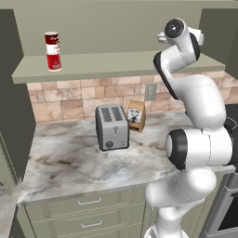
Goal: Stack two cans on top of the other two cans in the cabinet.
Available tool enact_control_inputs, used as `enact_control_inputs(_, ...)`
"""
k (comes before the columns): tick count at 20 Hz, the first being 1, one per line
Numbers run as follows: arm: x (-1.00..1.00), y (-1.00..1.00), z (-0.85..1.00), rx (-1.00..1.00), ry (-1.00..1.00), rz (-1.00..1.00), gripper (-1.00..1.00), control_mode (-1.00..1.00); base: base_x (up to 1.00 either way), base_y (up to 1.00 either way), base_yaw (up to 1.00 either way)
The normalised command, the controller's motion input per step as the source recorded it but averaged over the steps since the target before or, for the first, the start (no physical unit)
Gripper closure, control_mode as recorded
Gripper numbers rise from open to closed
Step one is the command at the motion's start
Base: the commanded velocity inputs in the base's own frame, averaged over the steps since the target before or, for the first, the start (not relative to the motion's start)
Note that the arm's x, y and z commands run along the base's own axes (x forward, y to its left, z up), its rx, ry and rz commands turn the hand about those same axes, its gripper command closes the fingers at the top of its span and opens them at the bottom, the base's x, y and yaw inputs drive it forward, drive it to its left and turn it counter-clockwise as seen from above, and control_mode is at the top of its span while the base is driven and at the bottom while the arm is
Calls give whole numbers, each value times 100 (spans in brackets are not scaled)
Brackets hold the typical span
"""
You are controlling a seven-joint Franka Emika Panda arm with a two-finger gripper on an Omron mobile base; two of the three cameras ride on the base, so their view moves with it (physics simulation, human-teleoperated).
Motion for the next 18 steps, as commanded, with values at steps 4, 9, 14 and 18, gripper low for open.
enact_control_inputs(4, 0, -6, 17, 0, -2, -4, 100, -100, 0, 0, 0)
enact_control_inputs(9, 0, -13, 8, 0, 0, -5, 100, -100, 0, 0, 0)
enact_control_inputs(14, 0, -19, 4, 0, 0, -4, 100, -100, 0, 0, 0)
enact_control_inputs(18, -1, -21, 0, 0, 0, -1, 100, -100, 0, 0, 0)
